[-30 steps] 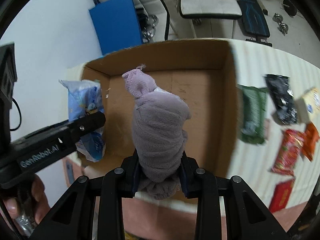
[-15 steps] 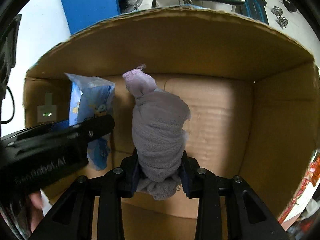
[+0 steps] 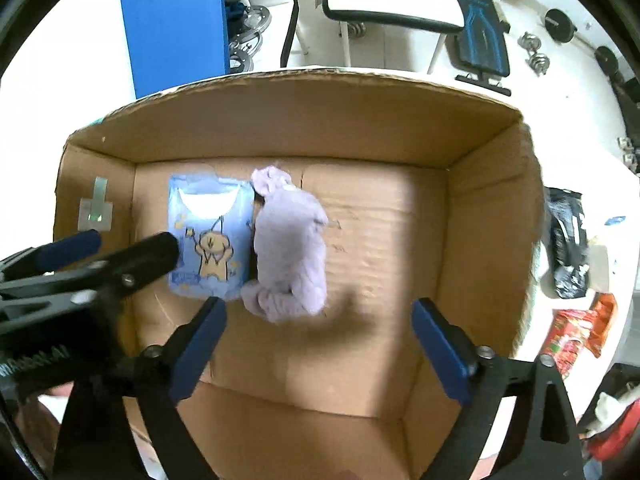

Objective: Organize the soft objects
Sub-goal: 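Carry both items into the box and open both grippers, then grasp the green snack bag with the left gripper while the right grasps the floral red bag, then lower both bags into the box beside the sock and release, then grasp the yellow tissue pack with the left gripper while the right grasps the orange bag, then place both items in the box's empty front section and release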

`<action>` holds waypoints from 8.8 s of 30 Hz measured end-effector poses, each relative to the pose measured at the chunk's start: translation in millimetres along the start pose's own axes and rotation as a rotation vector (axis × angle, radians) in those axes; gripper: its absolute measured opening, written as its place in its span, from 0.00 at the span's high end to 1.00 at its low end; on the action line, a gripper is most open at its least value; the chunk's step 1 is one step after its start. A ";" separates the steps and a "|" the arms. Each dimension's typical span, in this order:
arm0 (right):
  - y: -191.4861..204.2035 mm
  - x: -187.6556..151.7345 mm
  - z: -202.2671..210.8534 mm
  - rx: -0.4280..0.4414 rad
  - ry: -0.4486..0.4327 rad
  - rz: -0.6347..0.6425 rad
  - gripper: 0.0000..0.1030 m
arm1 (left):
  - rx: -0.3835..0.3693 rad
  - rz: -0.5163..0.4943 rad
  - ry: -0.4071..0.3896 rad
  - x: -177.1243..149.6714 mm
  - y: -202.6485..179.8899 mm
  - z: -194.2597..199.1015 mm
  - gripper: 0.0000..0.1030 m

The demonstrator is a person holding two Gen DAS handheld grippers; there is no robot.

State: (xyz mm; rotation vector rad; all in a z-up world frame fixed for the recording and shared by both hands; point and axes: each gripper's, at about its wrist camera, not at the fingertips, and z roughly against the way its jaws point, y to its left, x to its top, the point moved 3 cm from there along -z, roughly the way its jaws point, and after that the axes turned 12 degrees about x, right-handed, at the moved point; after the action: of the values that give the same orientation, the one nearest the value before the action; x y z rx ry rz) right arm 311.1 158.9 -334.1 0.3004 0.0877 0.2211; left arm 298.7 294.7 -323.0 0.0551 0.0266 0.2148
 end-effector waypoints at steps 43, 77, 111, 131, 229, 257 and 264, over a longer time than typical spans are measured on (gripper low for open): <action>-310.1 -116.5 79.8 0.152 -0.163 -0.489 0.07 | 0.363 -0.569 0.068 -8.9 -343.1 -12.4 0.18; -277.2 -160.3 52.0 0.105 -0.109 -0.415 0.53 | 0.108 -0.379 0.009 -76.0 -266.6 13.1 0.69; -27.4 2.1 14.1 0.023 -0.064 -0.111 0.53 | 0.187 -0.030 0.004 18.4 15.3 -4.5 0.69; -28.7 16.7 1.3 -0.019 -0.048 -0.116 0.06 | 0.132 -0.009 0.031 13.3 19.6 0.1 0.08; -179.7 -135.4 189.3 0.356 -0.244 -0.203 0.68 | -0.002 -0.180 -0.240 -73.5 -139.8 144.0 0.41; 54.4 -56.8 -35.4 0.349 0.039 -0.108 0.68 | 0.190 -0.155 0.208 -42.1 25.9 -37.8 0.40; 53.5 -53.1 -63.5 0.373 0.095 -0.101 0.59 | 0.179 -0.154 0.269 -48.5 27.1 -50.8 0.40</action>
State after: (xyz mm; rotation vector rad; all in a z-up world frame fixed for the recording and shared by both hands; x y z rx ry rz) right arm 241.1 214.5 -375.5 0.6548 0.2390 0.1171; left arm 244.0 313.4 -371.1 0.2017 0.3170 0.0645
